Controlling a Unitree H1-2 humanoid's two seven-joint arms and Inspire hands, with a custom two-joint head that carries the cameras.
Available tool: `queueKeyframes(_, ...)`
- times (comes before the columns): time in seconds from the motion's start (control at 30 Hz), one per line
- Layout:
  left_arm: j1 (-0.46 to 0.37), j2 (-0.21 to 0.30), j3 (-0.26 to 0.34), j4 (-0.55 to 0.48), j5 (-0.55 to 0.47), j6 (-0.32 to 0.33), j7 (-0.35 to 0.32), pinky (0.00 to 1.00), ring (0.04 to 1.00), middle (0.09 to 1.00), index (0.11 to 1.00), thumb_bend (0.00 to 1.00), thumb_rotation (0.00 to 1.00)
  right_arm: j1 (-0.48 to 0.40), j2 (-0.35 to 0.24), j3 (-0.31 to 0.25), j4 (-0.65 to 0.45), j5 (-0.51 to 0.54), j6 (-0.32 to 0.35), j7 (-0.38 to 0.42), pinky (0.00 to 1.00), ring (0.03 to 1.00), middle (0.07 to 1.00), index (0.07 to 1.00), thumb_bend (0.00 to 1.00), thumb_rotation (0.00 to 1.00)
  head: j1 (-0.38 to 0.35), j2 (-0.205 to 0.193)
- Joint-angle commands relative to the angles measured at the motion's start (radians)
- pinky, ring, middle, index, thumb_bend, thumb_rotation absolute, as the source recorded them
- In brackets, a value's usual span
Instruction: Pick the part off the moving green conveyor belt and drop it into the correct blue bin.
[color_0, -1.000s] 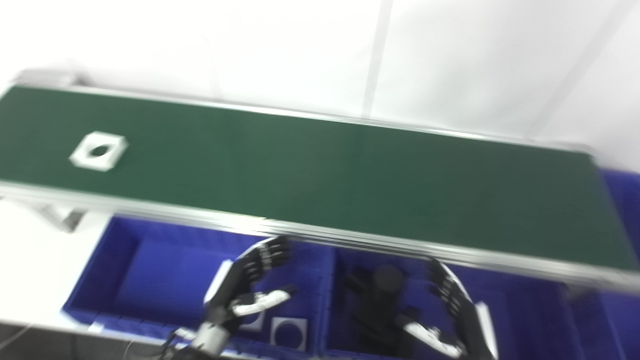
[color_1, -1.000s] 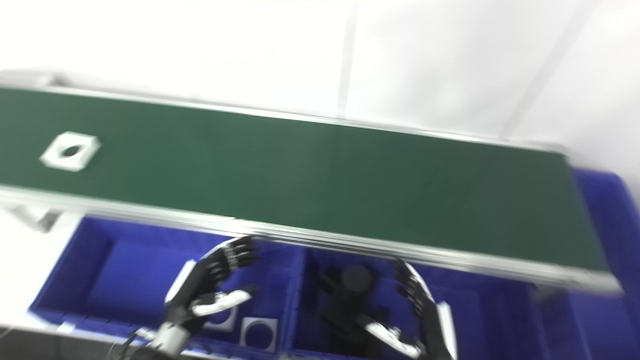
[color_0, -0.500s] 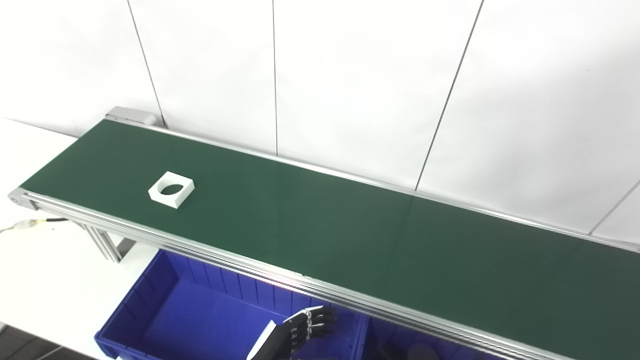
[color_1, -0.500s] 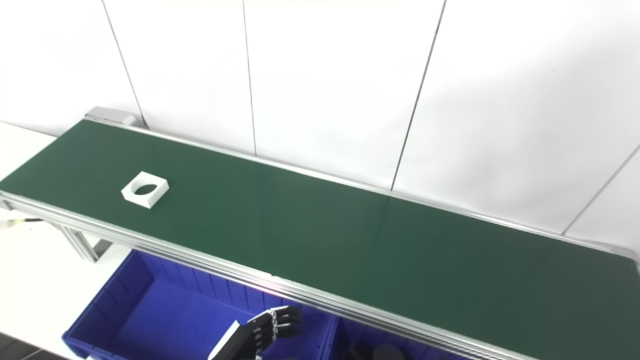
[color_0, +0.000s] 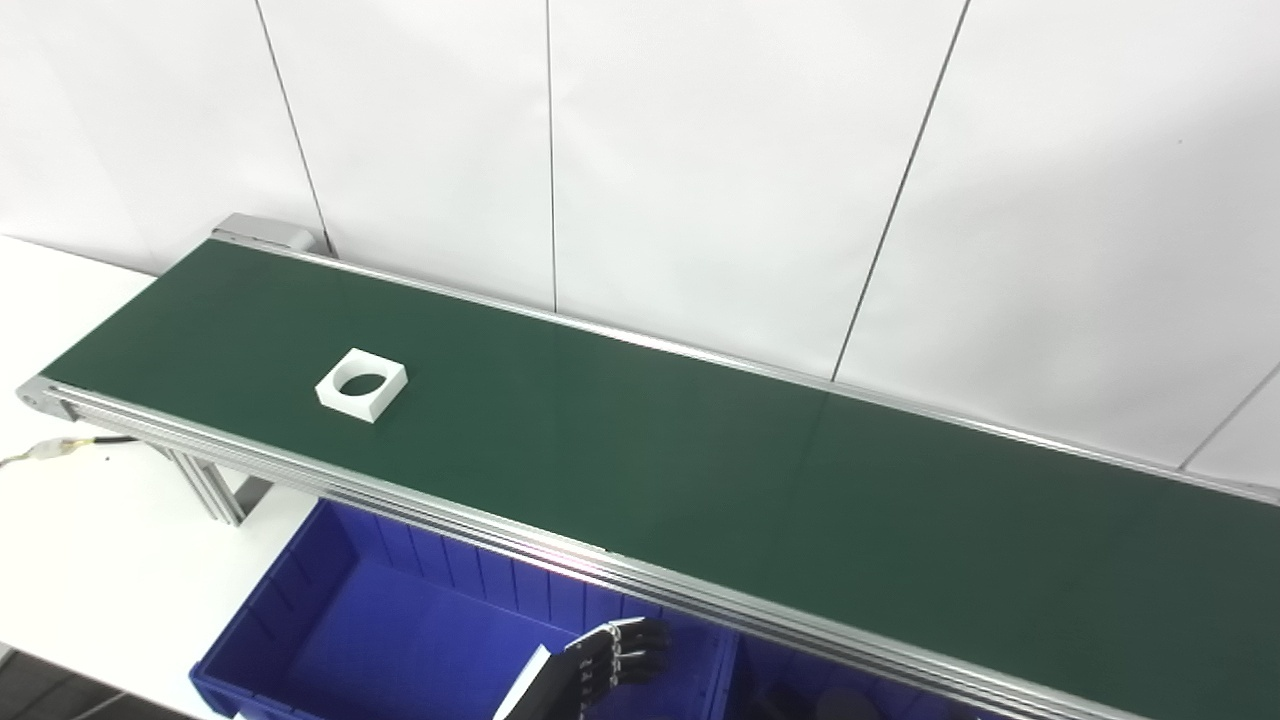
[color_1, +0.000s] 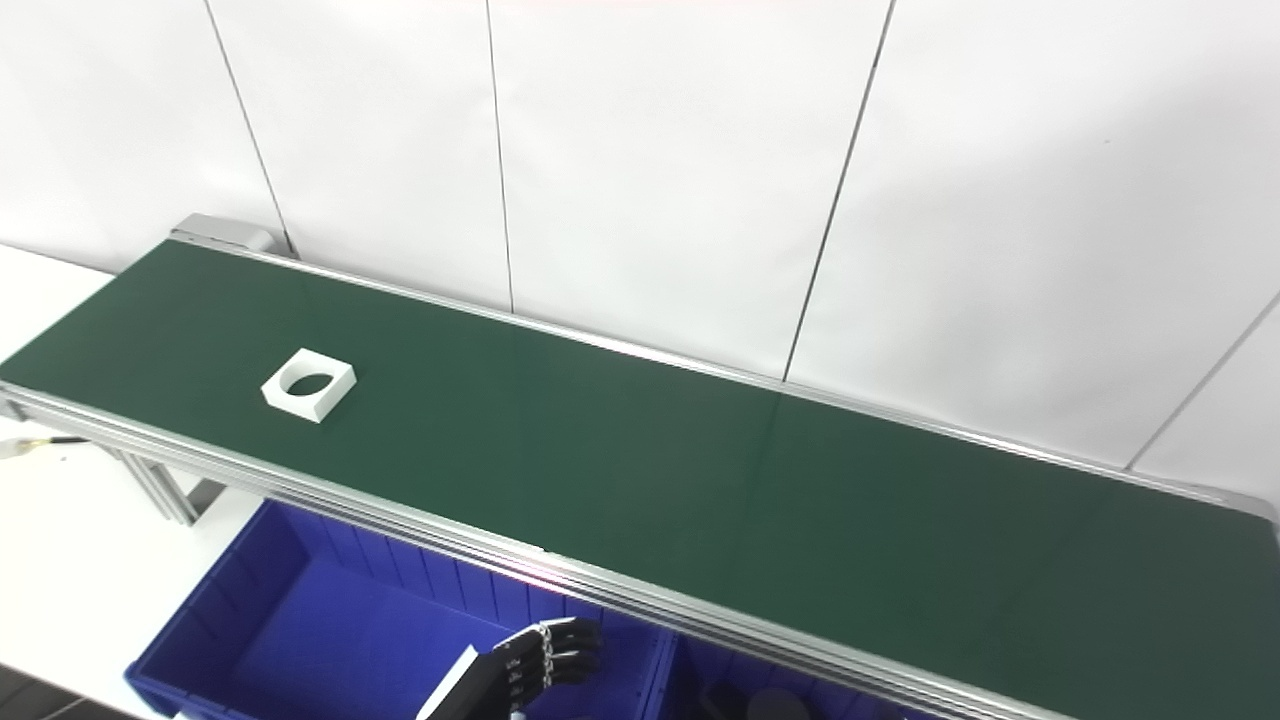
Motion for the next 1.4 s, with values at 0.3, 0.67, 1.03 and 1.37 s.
queueKeyframes(0.3,-0.014,-0.002,-0.004,-0.023,-0.006,-0.030,-0.003,0.77,0.739,0.783,0.776,0.65,0.00,-0.009,-0.004,-0.007,-0.011,0.007,-0.052,-0.008,0.83,0.870,0.883,0.868,0.54,0.01,-0.005,0.004)
queueKeyframes(0.67,-0.022,0.001,-0.005,-0.038,-0.010,-0.013,-0.006,0.77,0.741,0.780,0.776,0.65,0.00,-0.015,-0.006,-0.011,-0.010,0.016,-0.052,0.001,0.82,0.865,0.884,0.869,0.54,0.05,-0.006,0.008)
queueKeyframes(1.03,-0.050,0.114,-0.056,-0.107,-0.147,0.080,-0.207,0.68,0.703,0.794,0.803,0.64,0.01,-0.018,0.002,0.000,-0.012,0.012,-0.051,0.005,0.82,0.864,0.888,0.869,0.52,0.00,-0.008,0.019)
queueKeyframes(1.37,-0.087,0.193,-0.037,-0.176,-0.349,0.126,-0.379,0.60,0.637,0.734,0.746,0.74,0.10,-0.012,-0.002,0.010,-0.015,-0.004,-0.051,-0.015,0.81,0.854,0.877,0.870,0.52,0.04,-0.006,0.027)
